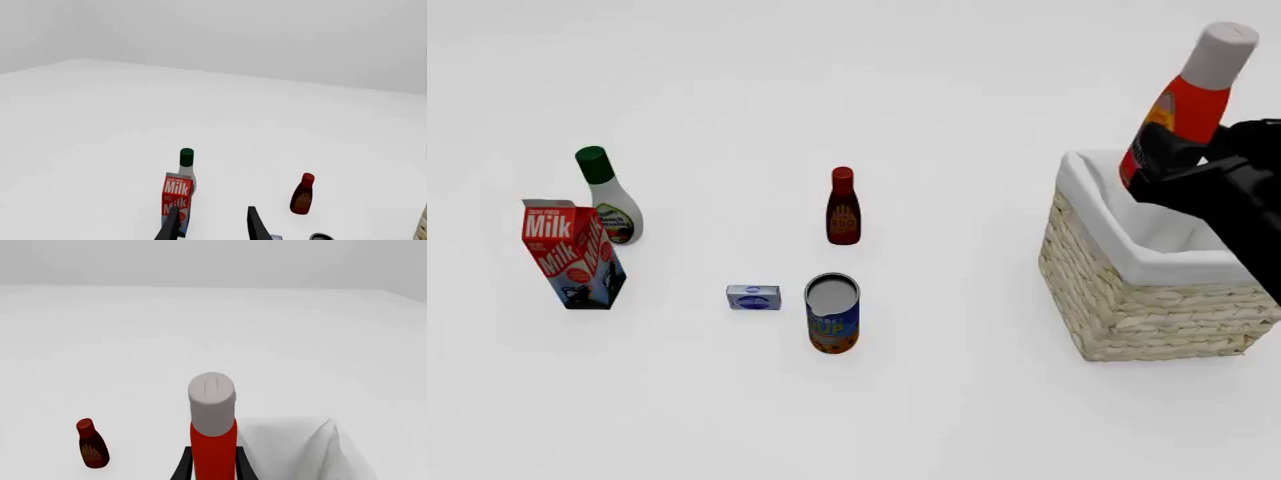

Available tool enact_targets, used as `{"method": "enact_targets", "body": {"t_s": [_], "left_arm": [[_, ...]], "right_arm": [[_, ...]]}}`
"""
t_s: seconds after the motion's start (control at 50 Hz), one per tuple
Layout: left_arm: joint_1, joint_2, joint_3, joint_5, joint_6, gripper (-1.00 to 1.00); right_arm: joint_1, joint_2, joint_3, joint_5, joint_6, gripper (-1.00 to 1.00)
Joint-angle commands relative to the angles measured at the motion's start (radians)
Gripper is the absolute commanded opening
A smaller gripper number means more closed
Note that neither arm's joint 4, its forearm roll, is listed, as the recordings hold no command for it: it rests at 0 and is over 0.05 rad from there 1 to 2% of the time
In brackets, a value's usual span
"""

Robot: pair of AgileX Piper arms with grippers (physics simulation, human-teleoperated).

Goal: Pick the ketchup and place it in the basket.

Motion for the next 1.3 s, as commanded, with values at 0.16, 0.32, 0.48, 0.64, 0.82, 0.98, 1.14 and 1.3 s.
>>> {"method": "enact_targets", "body": {"t_s": [0.16, 0.32, 0.48, 0.64, 0.82, 0.98, 1.14, 1.3], "left_arm": [[-0.013, 0.022, 0.005, -0.018, 0.007, 1.0], [-0.018, 0.028, 0.008, -0.026, 0.01, 1.0], [-0.017, 0.03, 0.023, -0.035, 0.014, 1.0], [-0.018, 0.031, 0.031, -0.041, 0.015, 1.0], [-0.021, 0.034, 0.036, -0.045, 0.016, 1.0], [-0.021, 0.032, 0.039, -0.045, 0.017, 1.0], [-0.022, 0.035, 0.039, -0.047, 0.016, 1.0], [-0.021, 0.035, 0.038, -0.045, 0.015, 1.0]], "right_arm": [[-0.078, 0.041, 0.015, -0.057, 0.026, -1.0], [-0.106, 0.065, 0.019, -0.08, 0.032, -1.0], [-0.13, 0.092, 0.011, -0.095, 0.039, -1.0], [-0.155, 0.128, 0.012, -0.128, 0.041, -1.0], [-0.187, 0.174, 0.029, -0.171, 0.049, -1.0], [-0.204, 0.2, 0.037, -0.192, 0.05, -1.0], [-0.221, 0.235, 0.036, -0.212, 0.048, -1.0], [-0.237, 0.271, 0.041, -0.238, 0.038, -1.0]]}}
